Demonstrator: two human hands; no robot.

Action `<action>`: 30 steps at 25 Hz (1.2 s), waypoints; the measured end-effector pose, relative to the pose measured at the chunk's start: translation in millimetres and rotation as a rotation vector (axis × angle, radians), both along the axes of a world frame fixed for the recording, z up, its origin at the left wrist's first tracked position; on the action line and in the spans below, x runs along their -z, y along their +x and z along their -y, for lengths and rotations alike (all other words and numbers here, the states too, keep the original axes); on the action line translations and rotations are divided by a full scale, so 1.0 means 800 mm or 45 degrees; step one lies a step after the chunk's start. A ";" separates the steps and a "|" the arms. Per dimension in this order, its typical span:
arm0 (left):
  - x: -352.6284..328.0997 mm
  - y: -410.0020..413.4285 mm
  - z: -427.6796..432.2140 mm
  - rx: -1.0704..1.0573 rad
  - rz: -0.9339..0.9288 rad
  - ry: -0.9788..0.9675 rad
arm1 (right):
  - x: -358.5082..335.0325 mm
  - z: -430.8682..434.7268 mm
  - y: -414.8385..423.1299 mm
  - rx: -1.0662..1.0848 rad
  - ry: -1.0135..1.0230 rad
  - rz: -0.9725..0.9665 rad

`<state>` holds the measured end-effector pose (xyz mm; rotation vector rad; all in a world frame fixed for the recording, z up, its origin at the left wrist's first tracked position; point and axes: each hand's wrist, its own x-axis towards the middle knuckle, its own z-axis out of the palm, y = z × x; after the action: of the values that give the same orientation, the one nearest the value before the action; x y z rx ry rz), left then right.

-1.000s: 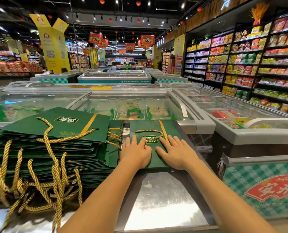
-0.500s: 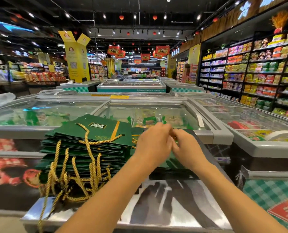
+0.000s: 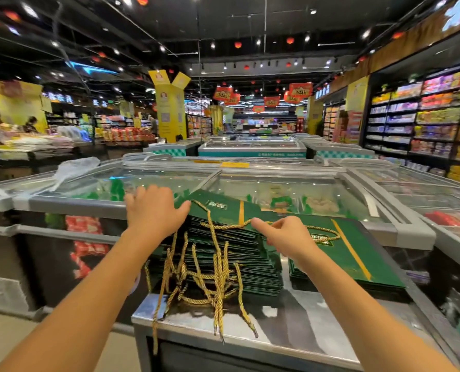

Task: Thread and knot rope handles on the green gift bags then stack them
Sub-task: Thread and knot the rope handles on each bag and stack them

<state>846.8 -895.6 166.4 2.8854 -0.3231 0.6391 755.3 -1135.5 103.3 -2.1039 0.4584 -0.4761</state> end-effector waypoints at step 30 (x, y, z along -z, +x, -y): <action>0.153 -0.171 0.137 0.854 -0.886 -1.015 | 0.077 0.121 -0.297 0.305 0.401 0.184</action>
<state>709.9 -1005.0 44.2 1.8797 -0.6774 -0.3040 517.6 -1232.2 42.1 -1.7084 0.6595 -0.6443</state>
